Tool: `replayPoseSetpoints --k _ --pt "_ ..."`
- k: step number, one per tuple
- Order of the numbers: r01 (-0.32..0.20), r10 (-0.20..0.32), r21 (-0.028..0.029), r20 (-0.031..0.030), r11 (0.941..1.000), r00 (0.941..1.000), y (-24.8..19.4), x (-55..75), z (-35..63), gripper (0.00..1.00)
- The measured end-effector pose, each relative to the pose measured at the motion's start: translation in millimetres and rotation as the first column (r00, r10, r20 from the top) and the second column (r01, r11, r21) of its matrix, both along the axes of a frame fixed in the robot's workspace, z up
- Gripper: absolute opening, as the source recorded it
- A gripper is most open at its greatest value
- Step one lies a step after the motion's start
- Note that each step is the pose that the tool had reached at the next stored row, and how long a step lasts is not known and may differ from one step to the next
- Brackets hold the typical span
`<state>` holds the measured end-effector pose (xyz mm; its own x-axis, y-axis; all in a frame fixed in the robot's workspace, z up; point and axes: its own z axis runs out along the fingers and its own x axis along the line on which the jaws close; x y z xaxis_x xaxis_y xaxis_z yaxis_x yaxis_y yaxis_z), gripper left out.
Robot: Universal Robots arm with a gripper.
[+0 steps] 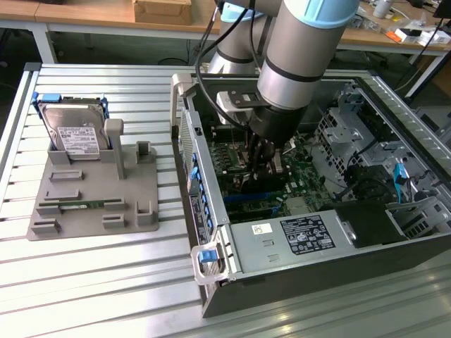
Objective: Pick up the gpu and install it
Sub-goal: 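Insert the gpu into the slot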
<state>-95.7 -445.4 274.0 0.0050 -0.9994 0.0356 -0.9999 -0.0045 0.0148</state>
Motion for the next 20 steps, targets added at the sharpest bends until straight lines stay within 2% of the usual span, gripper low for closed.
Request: replayPoseSetpoints --k 12,20 --pt "0.0 0.0 -0.0001 -0.0001 1.0 1.0 0.0 0.0 -5.3 0.26" --pt "0.0 0.0 -0.0013 0.0001 1.0 1.0 0.0 0.1 -4.8 0.26"
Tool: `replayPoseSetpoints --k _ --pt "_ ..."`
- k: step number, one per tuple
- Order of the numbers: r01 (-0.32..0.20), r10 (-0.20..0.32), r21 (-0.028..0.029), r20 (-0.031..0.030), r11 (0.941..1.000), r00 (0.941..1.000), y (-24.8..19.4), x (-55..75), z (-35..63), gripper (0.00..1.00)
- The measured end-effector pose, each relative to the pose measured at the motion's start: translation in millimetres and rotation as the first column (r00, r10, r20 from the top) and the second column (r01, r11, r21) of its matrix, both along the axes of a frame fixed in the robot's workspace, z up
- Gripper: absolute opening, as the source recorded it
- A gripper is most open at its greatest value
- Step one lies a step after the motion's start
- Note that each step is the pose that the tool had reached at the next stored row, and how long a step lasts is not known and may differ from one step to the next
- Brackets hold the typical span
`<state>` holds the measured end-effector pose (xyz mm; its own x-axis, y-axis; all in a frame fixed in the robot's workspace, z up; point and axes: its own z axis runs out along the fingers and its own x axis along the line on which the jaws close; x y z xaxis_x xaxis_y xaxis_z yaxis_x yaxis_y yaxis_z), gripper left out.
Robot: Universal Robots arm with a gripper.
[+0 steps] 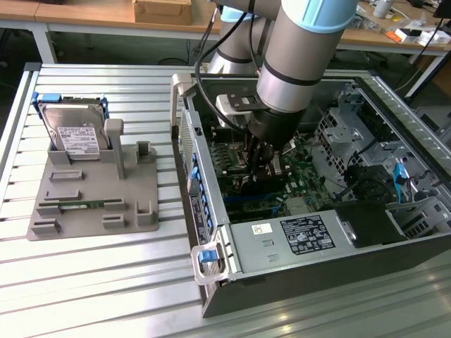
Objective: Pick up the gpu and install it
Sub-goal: 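Insert the gpu into the slot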
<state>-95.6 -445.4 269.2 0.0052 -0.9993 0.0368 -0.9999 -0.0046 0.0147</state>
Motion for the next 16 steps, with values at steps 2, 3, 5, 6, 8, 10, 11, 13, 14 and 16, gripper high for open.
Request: replayPoseSetpoints --k 2,3,5,6,8,10,11,13,14,16 --pt "0.0 0.0 -0.0002 0.0 1.0 1.0 0.0 -0.1 2.4 0.26" --pt "0.0 0.0 0.0 0.0001 1.0 1.0 0.0 -0.1 3.3 0.26" --pt "0.0 0.0 -0.0053 -0.0001 1.0 1.0 0.0 -0.1 3.5 0.26" --pt "0.0 0.0 -0.0059 -0.0001 1.0 1.0 0.0 -0.1 3.5 0.26" --pt "0.0 0.0 -0.006 0.0 1.0 1.0 0.1 -0.1 3.5 0.26" --pt "0.0 0.0 -0.006 -0.0001 1.0 1.0 0.1 -0.1 3.2 0.26" --pt "0.0 0.0 -0.006 -0.0001 1.0 1.0 0.1 -0.1 3.0 0.26" --pt "0.0 0.0 -0.006 0.0 1.0 1.0 0.1 -0.1 2.6 0.26" --pt "0.0 0.0 -0.006 0.0 1.0 1.0 0.1 -0.1 2.4 0.26" --pt "0.0 0.0 -0.006 0.0 1.0 1.0 0.1 -0.1 2.2 0.26"
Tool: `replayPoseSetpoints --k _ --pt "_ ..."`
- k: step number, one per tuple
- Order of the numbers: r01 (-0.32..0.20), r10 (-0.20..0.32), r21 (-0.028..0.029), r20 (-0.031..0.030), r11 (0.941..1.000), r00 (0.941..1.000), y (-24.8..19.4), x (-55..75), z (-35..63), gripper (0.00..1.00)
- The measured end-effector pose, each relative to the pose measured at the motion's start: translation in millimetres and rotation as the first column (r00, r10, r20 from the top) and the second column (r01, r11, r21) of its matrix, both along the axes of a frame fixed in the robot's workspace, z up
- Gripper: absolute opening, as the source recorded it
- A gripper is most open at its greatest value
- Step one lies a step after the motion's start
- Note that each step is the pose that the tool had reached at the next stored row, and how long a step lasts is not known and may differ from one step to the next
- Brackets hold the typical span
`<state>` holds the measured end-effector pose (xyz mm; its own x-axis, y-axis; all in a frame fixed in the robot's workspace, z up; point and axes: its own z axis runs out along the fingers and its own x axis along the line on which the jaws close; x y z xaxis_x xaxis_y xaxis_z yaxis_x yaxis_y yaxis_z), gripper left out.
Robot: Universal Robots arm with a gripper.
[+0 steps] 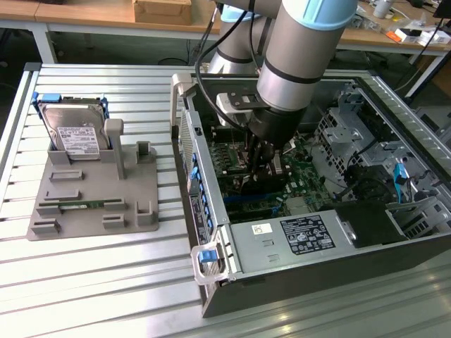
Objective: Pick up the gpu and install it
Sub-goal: 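Insert the gpu into the slot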
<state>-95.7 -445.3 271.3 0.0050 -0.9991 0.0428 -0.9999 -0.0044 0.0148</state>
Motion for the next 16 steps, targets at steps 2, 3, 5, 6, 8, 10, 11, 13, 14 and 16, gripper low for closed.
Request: replayPoseSetpoints --k 2,3,5,6,8,10,11,13,14,16 --pt "0.0 0.0 0.0 0.0 1.0 1.0 0.0 0.0 -0.2 0.26" --pt "0.0 0.0 0.0 0.0 1.0 1.0 0.0 0.0 -0.2 0.26" --pt "0.0 0.0 0.0 0.0 1.0 1.0 0.0 0.0 -1.0 0.26" --pt "0.0 0.0 0.0 0.0 1.0 1.0 0.0 0.0 -1.3 0.26" --pt "0.0 0.0 0.0 -0.0001 1.0 1.0 0.0 0.0 -1.7 0.26" --pt "0.0 0.0 0.0 -0.0001 1.0 1.0 0.0 0.0 -1.9 0.26" --pt "0.0 0.0 0.0 0.0 1.0 1.0 0.0 0.0 -2.2 0.26" --pt "0.0 0.0 0.0 -0.0003 1.0 1.0 0.0 0.0 -3.0 0.26" --pt "0.0 0.0 -0.0001 -0.0004 1.0 1.0 0.0 0.0 -3.4 0.26" --pt "0.0 0.0 0.0001 -0.0004 1.0 1.0 0.0 0.0 -4.4 0.26"
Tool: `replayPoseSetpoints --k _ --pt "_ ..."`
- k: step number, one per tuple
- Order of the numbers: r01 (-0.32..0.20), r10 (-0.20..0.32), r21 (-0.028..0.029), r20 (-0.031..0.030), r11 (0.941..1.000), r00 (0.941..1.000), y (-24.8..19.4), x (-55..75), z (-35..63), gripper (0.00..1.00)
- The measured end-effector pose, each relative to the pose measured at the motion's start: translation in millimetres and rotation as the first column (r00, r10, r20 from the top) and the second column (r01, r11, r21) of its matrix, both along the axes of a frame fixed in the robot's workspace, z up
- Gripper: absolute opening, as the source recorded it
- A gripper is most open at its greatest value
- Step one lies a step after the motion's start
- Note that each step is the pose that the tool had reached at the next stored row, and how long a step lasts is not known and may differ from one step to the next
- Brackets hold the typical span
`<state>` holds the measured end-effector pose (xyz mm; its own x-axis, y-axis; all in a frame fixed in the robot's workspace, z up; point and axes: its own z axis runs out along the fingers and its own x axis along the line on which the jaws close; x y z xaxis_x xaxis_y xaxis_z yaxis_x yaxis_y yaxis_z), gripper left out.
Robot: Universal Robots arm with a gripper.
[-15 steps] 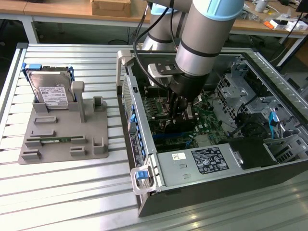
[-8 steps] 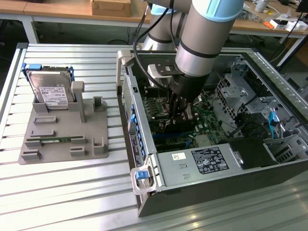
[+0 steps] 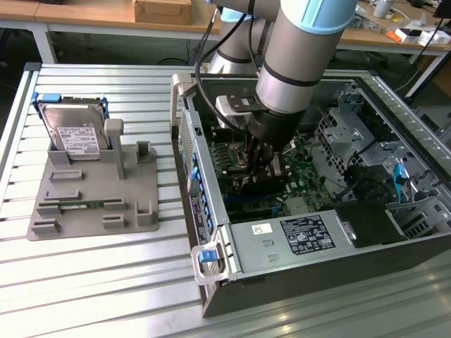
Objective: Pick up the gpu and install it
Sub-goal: 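Insert the gpu into the slot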
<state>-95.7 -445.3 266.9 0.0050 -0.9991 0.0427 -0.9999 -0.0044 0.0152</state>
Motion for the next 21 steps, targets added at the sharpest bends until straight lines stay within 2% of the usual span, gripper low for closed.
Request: replayPoseSetpoints --k 7,9,10,13,14,16,21 --pt "0.0 0.0 0.0001 -0.0005 1.0 1.0 0.0 0.0 -2.1 0.26" --pt "0.0 0.0 0.0 -0.0006 1.0 1.0 0.0 0.0 -2.1 0.4" --pt "0.0 0.0 -0.0002 -0.0007 1.0 1.0 0.0 0.0 -2.1 0.4" --pt "0.0 0.0 -0.0002 0.0029 1.0 1.0 1.6 0.1 22.8 0.38" --pt "0.0 0.0 -0.0006 0.0038 1.0 1.0 1.8 0.0 28.2 0.25" --pt "0.0 0.0 -0.002 0.005 1.0 1.0 3.3 0.0 42.1 0.11" --pt "-0.002 0.002 -0.0023 0.0053 1.0 1.0 5.3 0.1 66.4 0.11"
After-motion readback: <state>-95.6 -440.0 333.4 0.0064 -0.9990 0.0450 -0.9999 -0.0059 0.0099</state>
